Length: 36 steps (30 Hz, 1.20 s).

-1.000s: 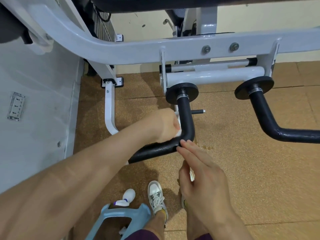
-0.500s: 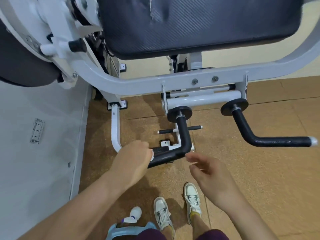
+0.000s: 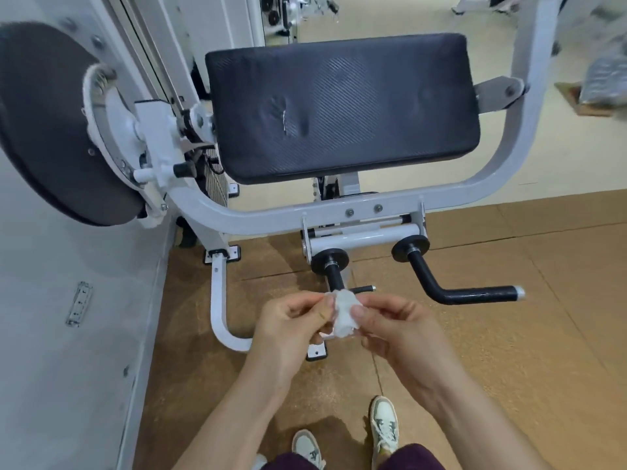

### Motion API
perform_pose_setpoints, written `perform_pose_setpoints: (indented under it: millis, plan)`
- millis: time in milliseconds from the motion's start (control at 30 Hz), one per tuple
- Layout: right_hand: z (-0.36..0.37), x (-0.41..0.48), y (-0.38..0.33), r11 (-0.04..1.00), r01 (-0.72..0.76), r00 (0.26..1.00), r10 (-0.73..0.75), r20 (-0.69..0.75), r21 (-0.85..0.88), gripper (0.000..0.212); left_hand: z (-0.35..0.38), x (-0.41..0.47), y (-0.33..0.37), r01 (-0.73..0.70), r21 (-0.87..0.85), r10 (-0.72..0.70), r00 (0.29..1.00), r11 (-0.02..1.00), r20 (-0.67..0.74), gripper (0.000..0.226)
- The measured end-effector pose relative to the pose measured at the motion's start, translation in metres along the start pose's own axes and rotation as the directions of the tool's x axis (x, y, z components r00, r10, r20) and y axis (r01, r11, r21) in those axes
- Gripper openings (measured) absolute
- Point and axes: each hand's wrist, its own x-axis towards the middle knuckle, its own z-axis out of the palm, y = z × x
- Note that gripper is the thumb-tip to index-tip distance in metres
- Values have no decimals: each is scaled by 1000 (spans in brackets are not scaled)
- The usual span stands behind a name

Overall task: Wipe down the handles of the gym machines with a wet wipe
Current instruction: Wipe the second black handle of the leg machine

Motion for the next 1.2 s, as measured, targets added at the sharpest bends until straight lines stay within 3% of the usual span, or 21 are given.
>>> perform_pose_setpoints:
  millis: [100,200,267,367,433,533,633,700,733,833,933,1067,1200]
  plan:
    - [-16,-5,-16,984,120,991,-128,-51,-134,9,13,1,13,89,-317,-104,994,944,-30,13]
    - [-39,-9,-36,939,246,958,-273,-84,-242,6,30,4,25,61,-561,-129,988,825,-82,14]
    - [-57,-7,-47,954,274,953,-287,-101,-124,11,51,6,28,4,-599,-112,984,801,-142,13]
    - [-90,3,-63,944,155,988,-142,-63,291,10,90,9,27,-81,-573,-52,976,815,-211,14]
    - [-121,14,-75,892,53,999,-44,-30,449,14,119,11,20,-93,-461,-6,978,882,-209,21]
    - [-170,30,-89,906,0,996,37,-80,424,11,164,10,0,-43,-2,43,995,999,-89,37]
    - [-210,44,-92,977,-32,989,61,-134,212,8,204,11,-14,-53,423,68,997,905,-21,38]
    - [-228,51,-91,991,-67,990,81,-117,119,10,223,14,-13,-53,587,91,995,807,-35,37]
    - [-233,54,-89,992,-88,991,97,-96,94,10,232,17,-13,-35,561,91,993,827,-72,36]
    - [-238,61,-86,983,-170,985,170,2,70,10,256,23,-5,46,132,-26,989,990,-148,13]
    - [-237,67,-83,983,-185,974,182,137,8,25,264,40,-15,42,113,-21,983,993,-180,8]
    - [-236,78,-86,967,-100,972,145,185,-233,55,259,54,-25,43,51,-31,976,998,-215,9]
    - [-239,89,-91,921,-87,953,187,237,-379,71,250,67,-35,51,-200,-93,974,978,-207,23]
